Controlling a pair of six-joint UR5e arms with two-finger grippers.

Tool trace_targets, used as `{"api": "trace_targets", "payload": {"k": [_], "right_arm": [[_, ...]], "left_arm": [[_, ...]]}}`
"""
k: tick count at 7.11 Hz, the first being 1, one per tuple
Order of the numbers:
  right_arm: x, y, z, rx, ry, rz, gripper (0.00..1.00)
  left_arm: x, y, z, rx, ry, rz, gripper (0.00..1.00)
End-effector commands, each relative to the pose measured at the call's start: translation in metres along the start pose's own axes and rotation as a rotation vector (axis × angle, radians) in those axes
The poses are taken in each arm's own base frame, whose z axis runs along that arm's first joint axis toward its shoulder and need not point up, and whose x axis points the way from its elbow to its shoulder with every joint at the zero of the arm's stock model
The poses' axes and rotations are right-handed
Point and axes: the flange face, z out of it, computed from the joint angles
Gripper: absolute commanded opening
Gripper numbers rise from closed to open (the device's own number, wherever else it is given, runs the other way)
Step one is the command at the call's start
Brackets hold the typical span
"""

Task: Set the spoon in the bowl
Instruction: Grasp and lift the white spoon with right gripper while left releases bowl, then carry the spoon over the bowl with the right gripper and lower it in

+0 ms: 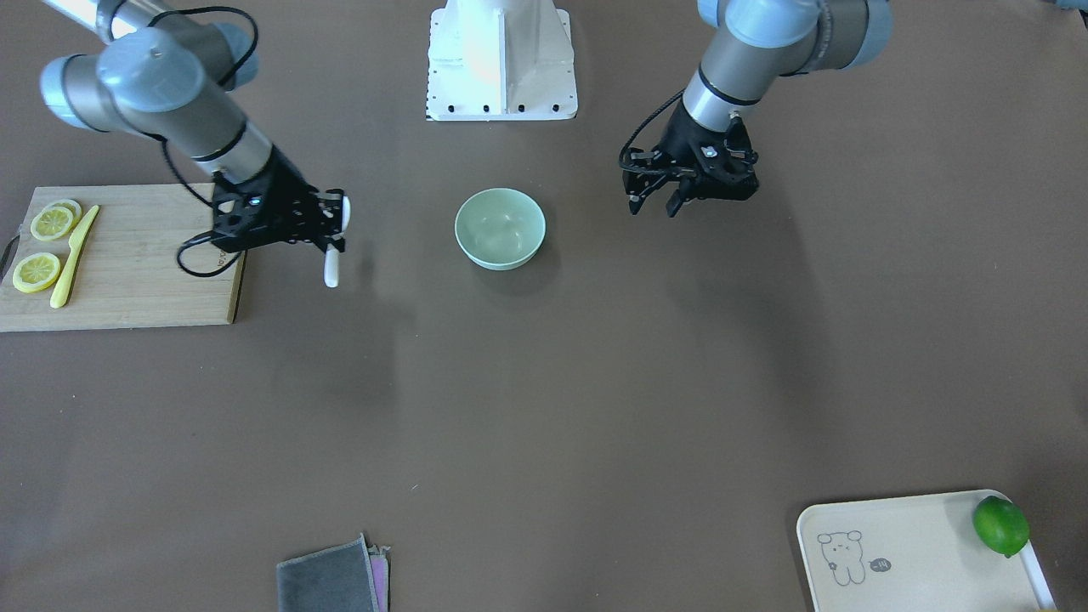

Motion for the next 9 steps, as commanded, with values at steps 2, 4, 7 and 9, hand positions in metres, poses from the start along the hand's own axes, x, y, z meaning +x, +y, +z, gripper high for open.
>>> {"api": "trace_targets", "payload": {"k": [2, 4, 7, 9], "right_arm": [[-0.165, 0.05, 0.011, 0.062, 0.002, 0.185, 0.0], [-0.167, 0.05, 0.02, 0.102, 0.019, 0.216, 0.0], [-0.171, 0.039, 0.039, 0.137, 0.042, 0.243, 0.0], [-0.166, 0.034, 0.044, 0.146, 0.056, 0.249, 0.21]], "left_arm": [[-0.123, -0.024, -0.026, -0.03, -0.054, 0.133, 0.61], [-0.163, -0.024, -0.033, -0.035, -0.041, 0.148, 0.65], [-0.157, -0.028, -0.033, -0.028, -0.034, 0.147, 0.68], [-0.151, -0.03, -0.033, -0.025, -0.028, 0.144, 0.68]]}}
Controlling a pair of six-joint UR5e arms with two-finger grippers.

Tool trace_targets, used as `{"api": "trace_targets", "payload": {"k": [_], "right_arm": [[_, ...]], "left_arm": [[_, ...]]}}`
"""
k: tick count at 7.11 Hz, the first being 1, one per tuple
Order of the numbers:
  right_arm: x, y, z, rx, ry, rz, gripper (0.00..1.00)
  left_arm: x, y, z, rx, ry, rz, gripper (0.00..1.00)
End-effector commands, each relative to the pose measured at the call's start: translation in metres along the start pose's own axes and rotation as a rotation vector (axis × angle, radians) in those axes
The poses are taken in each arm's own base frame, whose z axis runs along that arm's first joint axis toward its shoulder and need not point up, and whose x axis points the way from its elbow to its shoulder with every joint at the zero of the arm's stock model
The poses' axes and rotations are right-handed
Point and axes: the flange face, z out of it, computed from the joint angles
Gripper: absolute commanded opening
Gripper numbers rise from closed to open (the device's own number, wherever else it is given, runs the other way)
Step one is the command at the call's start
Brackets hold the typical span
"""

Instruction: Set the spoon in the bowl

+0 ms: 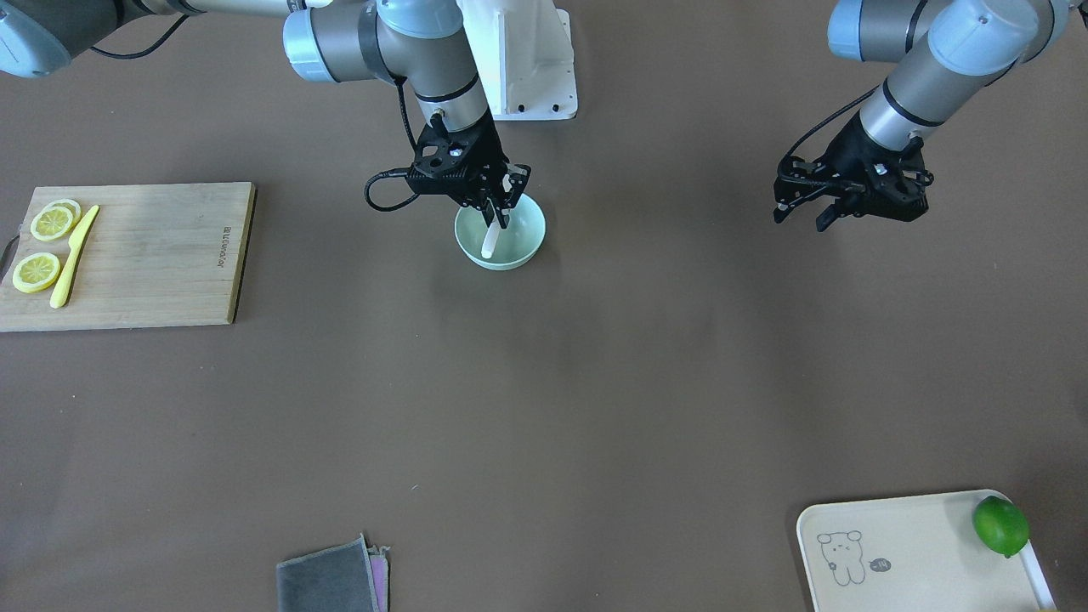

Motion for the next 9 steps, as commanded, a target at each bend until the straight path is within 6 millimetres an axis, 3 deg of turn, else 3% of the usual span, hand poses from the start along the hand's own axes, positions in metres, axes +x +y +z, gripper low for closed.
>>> {"api": "trace_targets", "payload": {"k": [1, 2, 4, 5, 6, 8, 9], "right_arm": [[0.002, -0.007, 0.004, 0.012, 0.011, 0.009, 0.85], [0.005, -0.008, 0.006, 0.014, 0.015, 0.001, 1.0], [0.018, -0.023, 0.004, 0.013, 0.035, 0.008, 1.0], [0.038, -0.05, -0.002, -0.016, 0.051, -0.016, 1.0], [0.086, -0.085, -0.019, -0.039, 0.072, -0.067, 1.0], [0.203, -0.143, -0.067, -0.098, 0.113, -0.192, 1.0], [0.25, -0.168, -0.089, -0.124, 0.124, -0.236, 1.0]], "left_arm": [[0.004, -0.004, 0.001, 0.003, 0.003, 0.0, 0.68], [0.001, -0.007, -0.005, 0.014, 0.003, -0.008, 0.68], [-0.021, -0.012, -0.009, 0.025, -0.02, -0.028, 0.69], [-0.03, -0.017, -0.003, 0.02, -0.035, -0.021, 0.69], [-0.056, -0.022, -0.014, 0.035, -0.061, 0.054, 0.69], [-0.149, -0.01, -0.044, 0.043, -0.153, 0.108, 0.69], [-0.192, -0.007, -0.054, 0.029, -0.174, 0.164, 0.69]]}}
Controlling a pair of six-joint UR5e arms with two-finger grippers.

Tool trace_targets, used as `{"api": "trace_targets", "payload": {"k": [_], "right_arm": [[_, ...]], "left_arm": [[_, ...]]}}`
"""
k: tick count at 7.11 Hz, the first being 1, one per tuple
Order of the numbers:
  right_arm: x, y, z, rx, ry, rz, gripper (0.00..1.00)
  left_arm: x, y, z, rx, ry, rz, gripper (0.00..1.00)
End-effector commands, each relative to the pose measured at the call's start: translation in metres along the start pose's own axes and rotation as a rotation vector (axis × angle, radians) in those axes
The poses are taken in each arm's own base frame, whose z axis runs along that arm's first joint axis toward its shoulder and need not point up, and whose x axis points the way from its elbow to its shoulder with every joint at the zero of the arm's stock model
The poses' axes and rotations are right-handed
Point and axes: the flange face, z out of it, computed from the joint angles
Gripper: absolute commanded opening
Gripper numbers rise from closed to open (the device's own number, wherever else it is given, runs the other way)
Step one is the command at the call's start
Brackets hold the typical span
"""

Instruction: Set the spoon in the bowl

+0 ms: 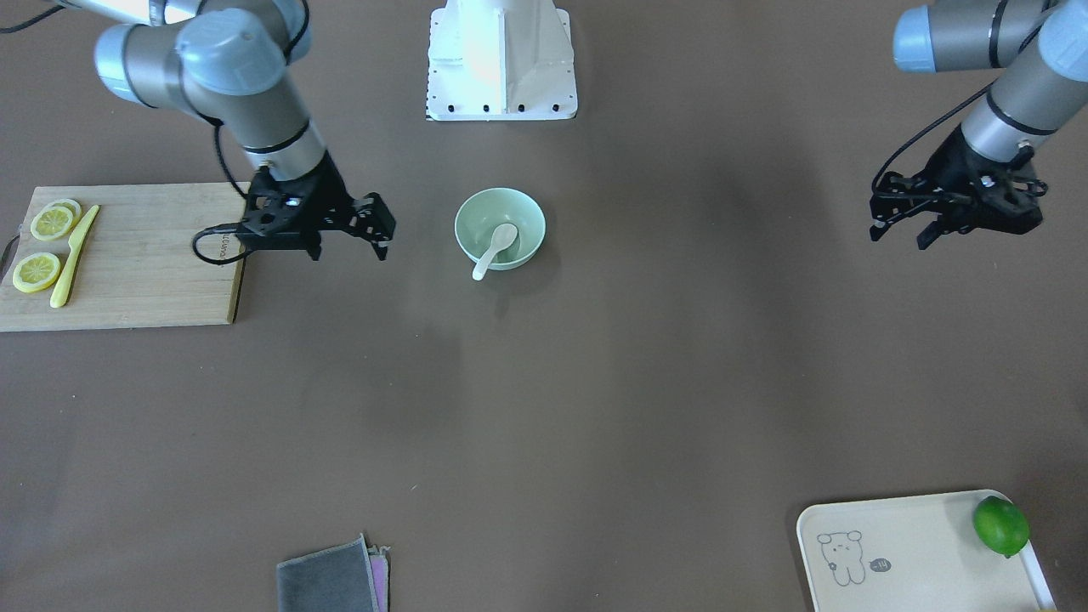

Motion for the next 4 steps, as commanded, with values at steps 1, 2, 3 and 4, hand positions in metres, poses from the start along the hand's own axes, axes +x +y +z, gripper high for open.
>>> {"api": "trace_targets", "payload": {"k": [1, 2, 3, 4], "right_arm": [[0.128, -0.029, -0.039, -0.06, 0.025, -0.119, 1.0], [0.185, -0.04, -0.054, -0.071, 0.042, -0.173, 1.0], [0.242, -0.045, -0.068, -0.088, 0.051, -0.221, 1.0], [0.299, -0.042, -0.084, -0.096, 0.059, -0.254, 1.0]], "left_arm": [[-0.109, 0.013, -0.022, -0.008, -0.041, 0.1, 0.69], [-0.163, 0.029, -0.036, -0.021, -0.077, 0.125, 0.73], [-0.194, 0.04, -0.051, -0.03, -0.097, 0.143, 0.97], [-0.219, 0.078, -0.059, -0.035, -0.102, 0.115, 0.98]]}}
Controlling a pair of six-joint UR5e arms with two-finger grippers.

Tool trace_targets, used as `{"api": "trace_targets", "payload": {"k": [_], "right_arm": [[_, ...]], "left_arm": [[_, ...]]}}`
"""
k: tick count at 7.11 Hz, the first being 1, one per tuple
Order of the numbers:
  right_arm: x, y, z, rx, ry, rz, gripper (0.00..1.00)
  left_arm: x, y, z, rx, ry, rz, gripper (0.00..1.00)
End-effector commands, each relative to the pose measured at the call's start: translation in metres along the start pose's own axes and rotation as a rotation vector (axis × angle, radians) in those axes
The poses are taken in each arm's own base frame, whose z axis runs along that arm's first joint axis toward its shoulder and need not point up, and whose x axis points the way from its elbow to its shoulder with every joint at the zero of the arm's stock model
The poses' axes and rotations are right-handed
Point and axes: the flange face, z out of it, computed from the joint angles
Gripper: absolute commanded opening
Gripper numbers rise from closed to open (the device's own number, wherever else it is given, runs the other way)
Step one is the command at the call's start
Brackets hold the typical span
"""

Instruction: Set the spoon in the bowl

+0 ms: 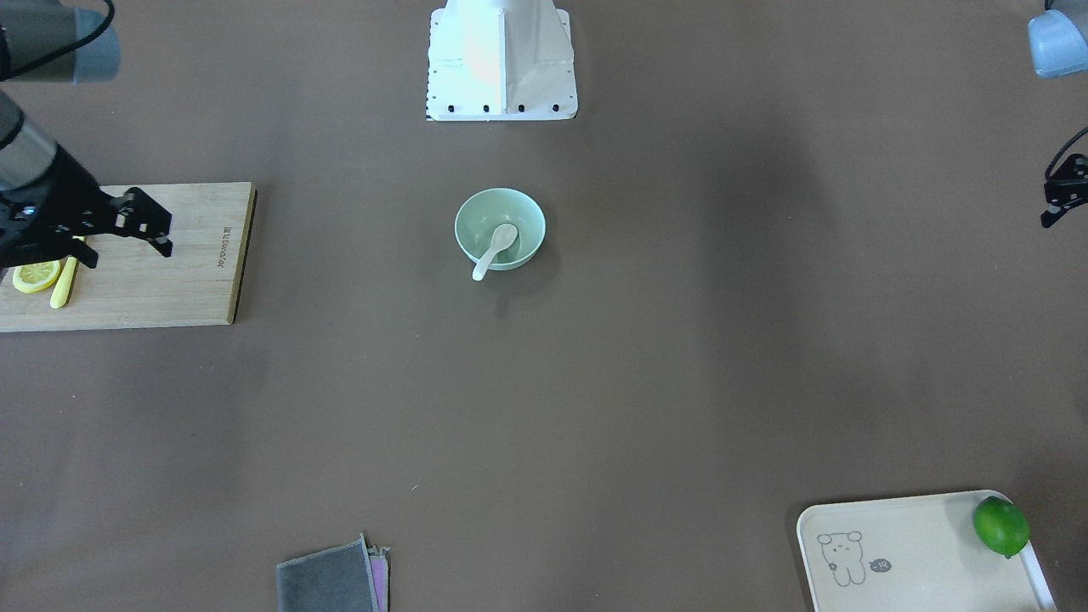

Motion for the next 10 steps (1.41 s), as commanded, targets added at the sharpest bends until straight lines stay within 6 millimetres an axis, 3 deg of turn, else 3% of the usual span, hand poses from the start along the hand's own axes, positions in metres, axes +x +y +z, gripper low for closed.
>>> {"api": "trace_targets", "payload": {"k": [1, 3, 6, 10], "right_arm": [[0.128, 0.04, -0.027, -0.023, 0.004, -0.083, 1.0], [0.235, 0.062, -0.033, -0.02, 0.009, -0.15, 1.0], [0.278, 0.075, -0.05, 0.019, 0.02, -0.109, 1.0], [0.28, 0.083, -0.047, 0.011, 0.003, -0.098, 1.0]], "left_arm": [[-0.042, 0.075, -0.008, -0.028, -0.01, -0.05, 0.98], [-0.04, 0.086, -0.014, -0.012, 0.043, -0.081, 0.98], [-0.046, 0.093, -0.01, -0.021, 0.017, -0.09, 0.98], [-0.046, 0.08, -0.013, -0.014, 0.023, -0.313, 0.98]]}}
